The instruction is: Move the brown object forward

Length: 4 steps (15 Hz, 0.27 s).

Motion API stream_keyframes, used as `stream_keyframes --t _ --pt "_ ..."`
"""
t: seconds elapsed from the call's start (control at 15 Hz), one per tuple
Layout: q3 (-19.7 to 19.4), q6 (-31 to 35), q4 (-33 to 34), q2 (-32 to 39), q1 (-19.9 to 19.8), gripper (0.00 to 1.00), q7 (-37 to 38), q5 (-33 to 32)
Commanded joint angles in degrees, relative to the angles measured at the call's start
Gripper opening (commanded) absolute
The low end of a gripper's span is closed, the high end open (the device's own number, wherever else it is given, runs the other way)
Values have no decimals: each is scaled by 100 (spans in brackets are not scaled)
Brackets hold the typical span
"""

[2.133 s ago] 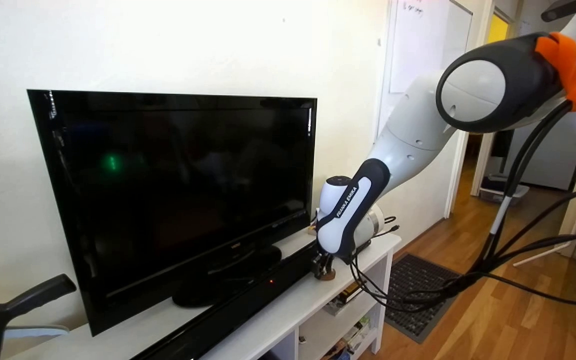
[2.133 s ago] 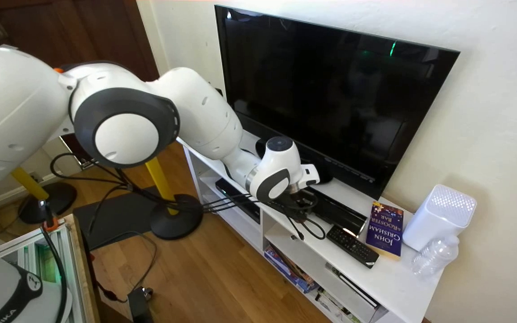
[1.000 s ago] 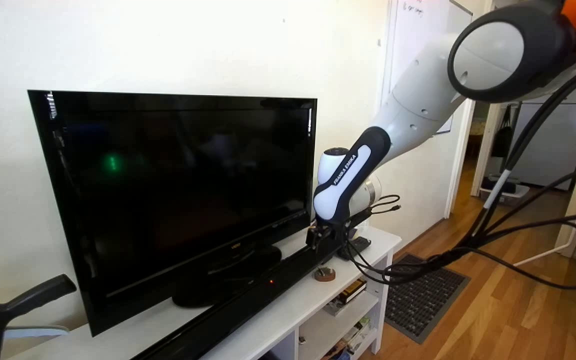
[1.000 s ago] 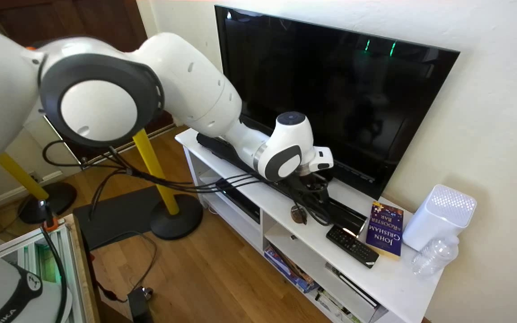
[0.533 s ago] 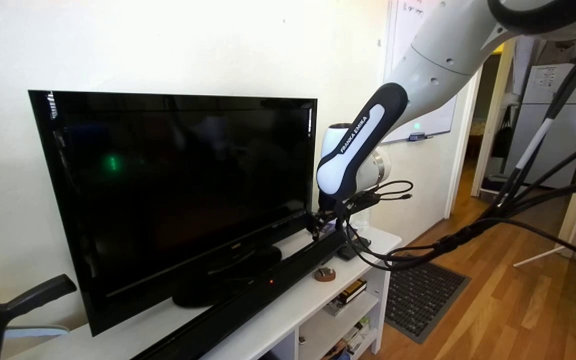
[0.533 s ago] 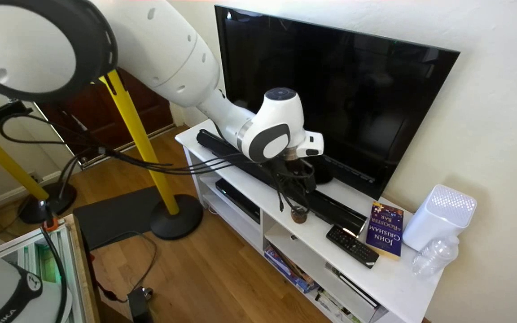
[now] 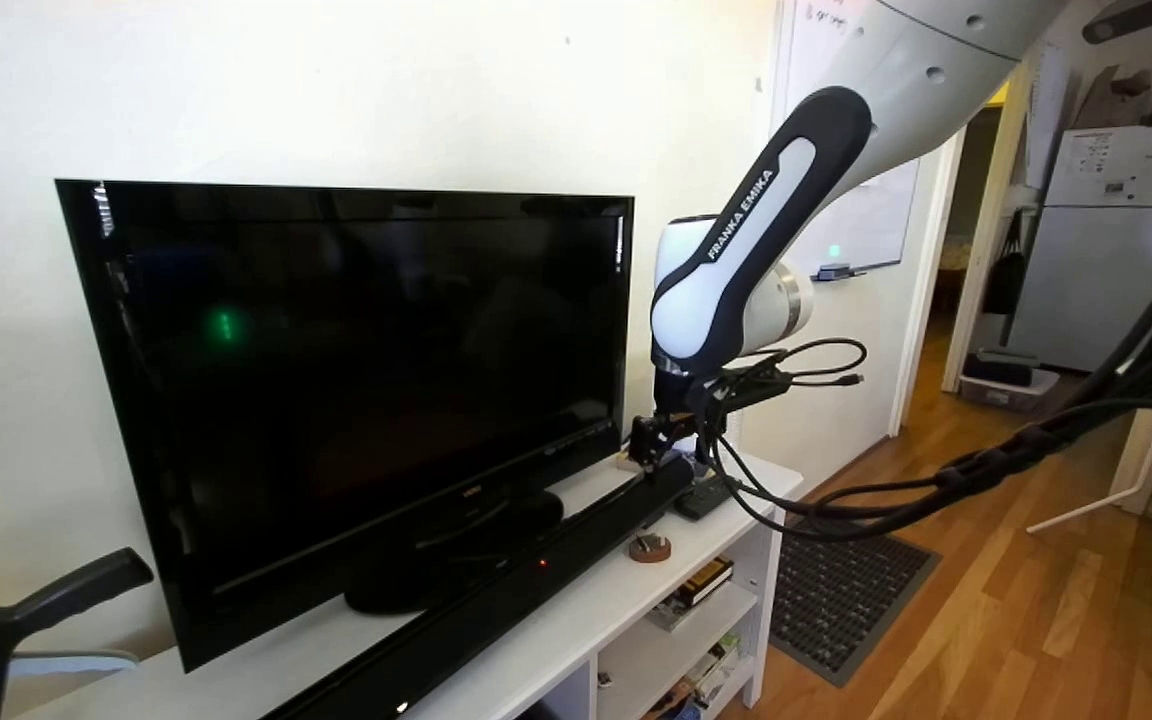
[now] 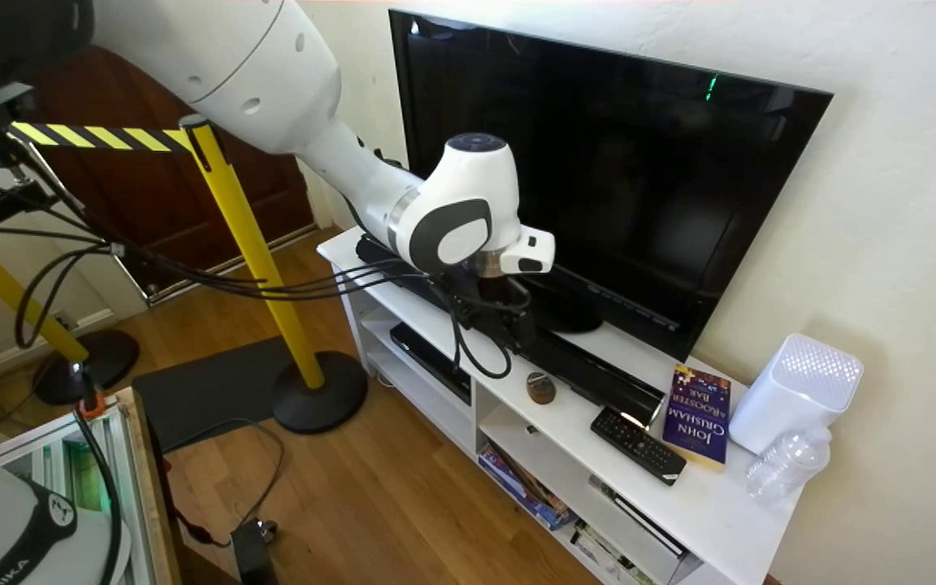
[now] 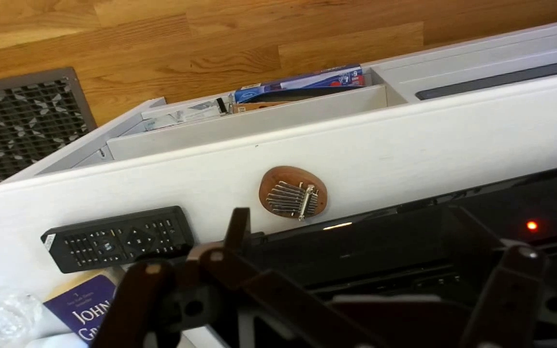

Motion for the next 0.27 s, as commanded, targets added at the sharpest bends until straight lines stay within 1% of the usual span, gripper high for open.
stream_keyframes --t 0.0,0.2 --pt "12 -18 16 0 -15 100 -4 -6" --pt "10 -18 18 28 -20 100 -5 -5"
